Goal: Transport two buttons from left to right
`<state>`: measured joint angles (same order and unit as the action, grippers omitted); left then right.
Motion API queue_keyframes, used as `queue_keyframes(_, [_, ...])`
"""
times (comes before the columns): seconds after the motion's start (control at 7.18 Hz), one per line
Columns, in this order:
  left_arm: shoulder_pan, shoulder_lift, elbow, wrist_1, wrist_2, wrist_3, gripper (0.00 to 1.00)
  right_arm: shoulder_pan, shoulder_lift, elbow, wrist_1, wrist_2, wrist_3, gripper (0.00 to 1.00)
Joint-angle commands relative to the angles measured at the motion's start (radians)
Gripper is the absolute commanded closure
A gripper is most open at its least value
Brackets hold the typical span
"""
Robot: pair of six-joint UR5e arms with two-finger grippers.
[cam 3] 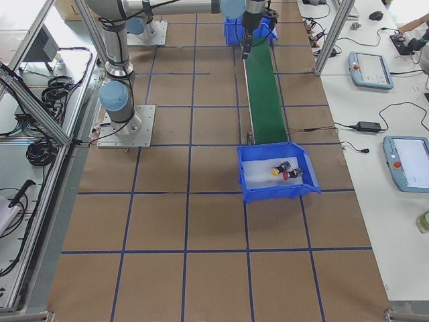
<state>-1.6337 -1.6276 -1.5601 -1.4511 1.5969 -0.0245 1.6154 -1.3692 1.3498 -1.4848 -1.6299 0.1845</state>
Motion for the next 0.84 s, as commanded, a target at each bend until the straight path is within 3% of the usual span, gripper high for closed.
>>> queue_keyframes(0.0, [0.0,0.0,0.0,0.0,0.0,0.0,0.0,-0.006,-0.001,-0.004,-0.002,0.004,0.021,0.0])
queue_keyframes(0.28, [0.0,0.0,0.0,0.0,0.0,0.0,0.0,-0.012,0.001,-0.011,0.0,0.065,-0.008,0.0])
queue_keyframes(0.7, [0.0,0.0,0.0,0.0,0.0,0.0,0.0,-0.015,-0.004,-0.009,0.011,0.064,-0.077,0.0])
